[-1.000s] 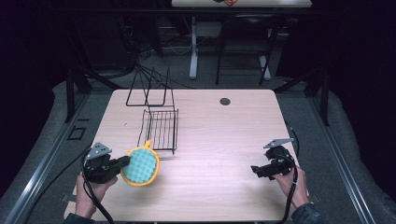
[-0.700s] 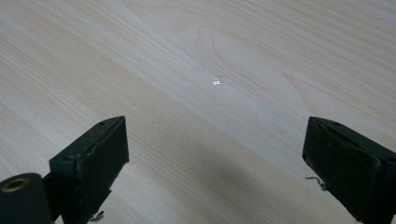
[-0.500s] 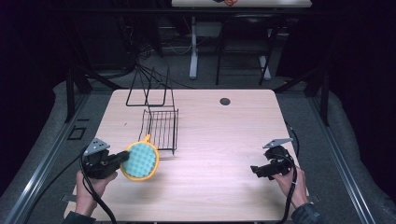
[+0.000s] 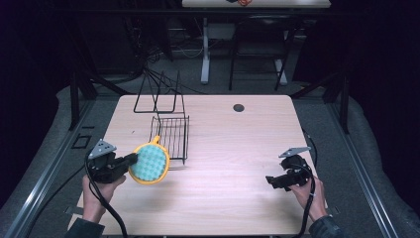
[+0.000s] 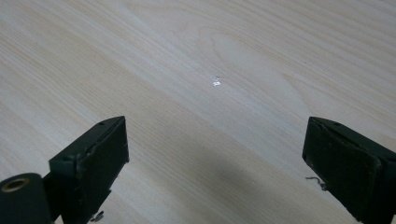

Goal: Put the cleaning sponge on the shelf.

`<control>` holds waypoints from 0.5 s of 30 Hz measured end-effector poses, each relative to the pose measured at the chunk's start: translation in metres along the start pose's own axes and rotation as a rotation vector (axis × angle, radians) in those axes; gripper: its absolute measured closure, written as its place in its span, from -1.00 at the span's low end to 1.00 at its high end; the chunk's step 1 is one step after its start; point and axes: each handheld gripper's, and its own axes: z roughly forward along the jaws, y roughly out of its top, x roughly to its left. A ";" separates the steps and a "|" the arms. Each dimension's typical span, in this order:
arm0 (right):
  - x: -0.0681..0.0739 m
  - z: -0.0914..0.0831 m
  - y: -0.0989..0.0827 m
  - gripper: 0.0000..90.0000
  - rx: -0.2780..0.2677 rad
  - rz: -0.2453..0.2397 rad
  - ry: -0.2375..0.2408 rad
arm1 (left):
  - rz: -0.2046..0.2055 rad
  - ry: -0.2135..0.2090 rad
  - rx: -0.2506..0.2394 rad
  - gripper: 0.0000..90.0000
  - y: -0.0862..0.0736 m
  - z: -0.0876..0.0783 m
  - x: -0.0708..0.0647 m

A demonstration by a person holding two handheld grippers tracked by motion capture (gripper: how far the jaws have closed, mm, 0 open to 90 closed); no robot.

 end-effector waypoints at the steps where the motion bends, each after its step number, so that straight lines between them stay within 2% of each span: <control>1: 0.000 0.000 0.000 -0.86 0.001 0.001 0.000 | -0.003 0.002 -0.004 0.93 0.001 0.001 0.000; 15: 0.000 -0.001 0.000 -0.86 0.001 -0.003 -0.003 | 0.000 0.021 -0.028 0.93 0.011 0.013 0.001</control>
